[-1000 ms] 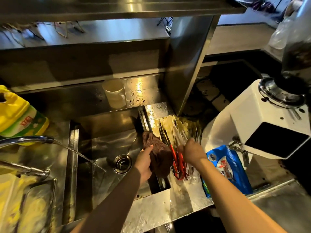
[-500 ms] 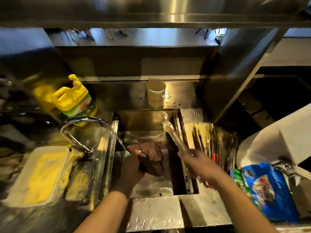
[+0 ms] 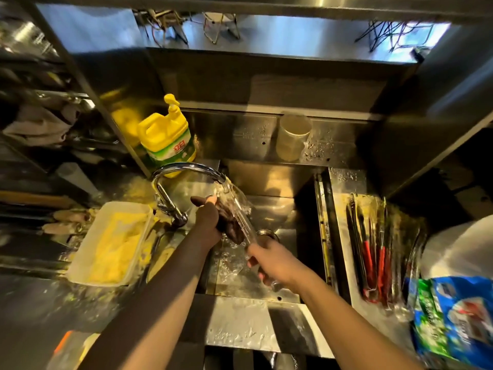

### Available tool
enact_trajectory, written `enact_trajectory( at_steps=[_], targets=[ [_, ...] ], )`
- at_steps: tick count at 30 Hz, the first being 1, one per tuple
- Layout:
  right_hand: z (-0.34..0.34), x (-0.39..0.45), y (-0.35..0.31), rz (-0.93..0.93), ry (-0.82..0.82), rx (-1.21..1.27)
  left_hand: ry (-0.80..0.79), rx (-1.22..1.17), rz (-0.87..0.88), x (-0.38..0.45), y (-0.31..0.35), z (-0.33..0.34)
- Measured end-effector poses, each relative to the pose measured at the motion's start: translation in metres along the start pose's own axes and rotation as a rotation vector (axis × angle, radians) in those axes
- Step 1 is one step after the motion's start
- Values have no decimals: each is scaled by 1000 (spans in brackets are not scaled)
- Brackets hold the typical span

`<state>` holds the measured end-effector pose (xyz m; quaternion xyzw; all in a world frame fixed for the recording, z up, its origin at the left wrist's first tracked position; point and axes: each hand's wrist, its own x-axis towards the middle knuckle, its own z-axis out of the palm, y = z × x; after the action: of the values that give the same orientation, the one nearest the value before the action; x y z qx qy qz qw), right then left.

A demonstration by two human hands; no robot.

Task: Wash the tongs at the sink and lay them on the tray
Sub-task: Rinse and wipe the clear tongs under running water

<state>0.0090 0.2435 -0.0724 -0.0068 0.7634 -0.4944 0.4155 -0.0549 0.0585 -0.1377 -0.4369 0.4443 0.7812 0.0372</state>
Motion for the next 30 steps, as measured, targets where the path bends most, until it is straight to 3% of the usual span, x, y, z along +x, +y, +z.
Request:
enact_trajectory(
  at_steps=[3, 5, 11, 14, 18, 23, 27, 30],
  targets=[
    [4, 1, -4, -52, 43, -134, -191, -179, -87, -5, 10, 14],
    [3, -1, -4, -62, 53, -126, -216, -248, -115, -5, 11, 19],
    [2, -6, 1, -89, 13, 63, -91, 18, 88, -2, 4, 32],
    [3, -8, 4, -87, 16, 77, -178, -35, -56, -1, 10, 37],
    [0, -2, 0, -66, 60, 20, -277, 92, -161, -8, -2, 44],
    [-13, -10, -1, -30, 8, -83, -137, 128, -155, -4, 4, 43],
    [-26, -12, -3, -4, 31, -93, -136, 151, -183, -7, 2, 53],
    [-31, -15, -3, -8, -11, -99, -81, 249, -103, 2, 3, 50]
  ],
)
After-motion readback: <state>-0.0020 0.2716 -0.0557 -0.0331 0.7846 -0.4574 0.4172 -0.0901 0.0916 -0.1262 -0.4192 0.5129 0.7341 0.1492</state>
